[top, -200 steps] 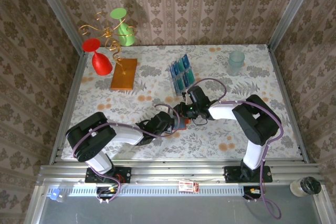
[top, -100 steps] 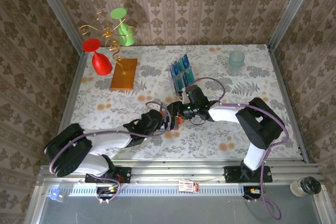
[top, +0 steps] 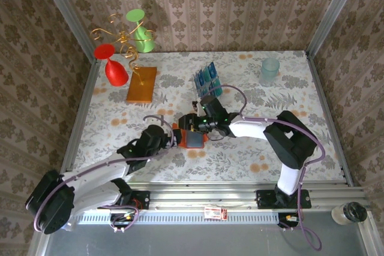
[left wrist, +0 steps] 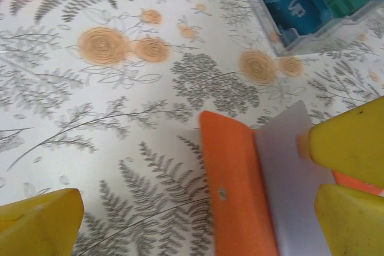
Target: Put the credit cards into the card holder
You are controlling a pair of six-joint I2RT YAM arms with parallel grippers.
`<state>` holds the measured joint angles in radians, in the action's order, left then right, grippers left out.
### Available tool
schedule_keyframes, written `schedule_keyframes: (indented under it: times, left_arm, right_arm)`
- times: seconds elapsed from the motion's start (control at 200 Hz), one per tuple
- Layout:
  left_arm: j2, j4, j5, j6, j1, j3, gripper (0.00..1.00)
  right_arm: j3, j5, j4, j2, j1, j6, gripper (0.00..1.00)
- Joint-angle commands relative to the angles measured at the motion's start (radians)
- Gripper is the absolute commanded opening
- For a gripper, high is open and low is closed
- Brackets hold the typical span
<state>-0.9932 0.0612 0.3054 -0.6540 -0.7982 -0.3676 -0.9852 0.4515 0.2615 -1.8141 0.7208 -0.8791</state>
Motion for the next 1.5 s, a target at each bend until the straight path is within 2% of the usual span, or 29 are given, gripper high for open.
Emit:
schedule_keyframes:
  times: [0.0,0.235,0.495,1.105,1.495]
  left_arm:
    - [0.053,-0.029,0.02,-0.04,0.05,0.001,1.0]
    - [0.078,-0.06,-0.009,-0.063,0.117,0.001,1.0]
    - [0.031,-0.046,-0.03,-0.066,0.137,-0.024,1.0]
    - [-0.167,0.038,-0.093,-0.044,0.139,-0.116,1.0]
    - [-0.171,0.051,-0.116,-0.052,0.13,-0.101,1.0]
  right_arm:
    - [-0.039,-0.009,-0.059,-0.064,0.048,-0.005,0.63]
    - [-0.072,-0.033,-0.045,-0.156,0.064,-0.027,0.64]
    - [-0.062,-0.005,-0.033,-0.168,0.06,-0.022,0.64]
    - [0.071,0.008,0.008,-0.034,0.019,0.005,0.64]
    - [0.065,0.026,-0.108,-0.067,-0.098,0.127,0.62]
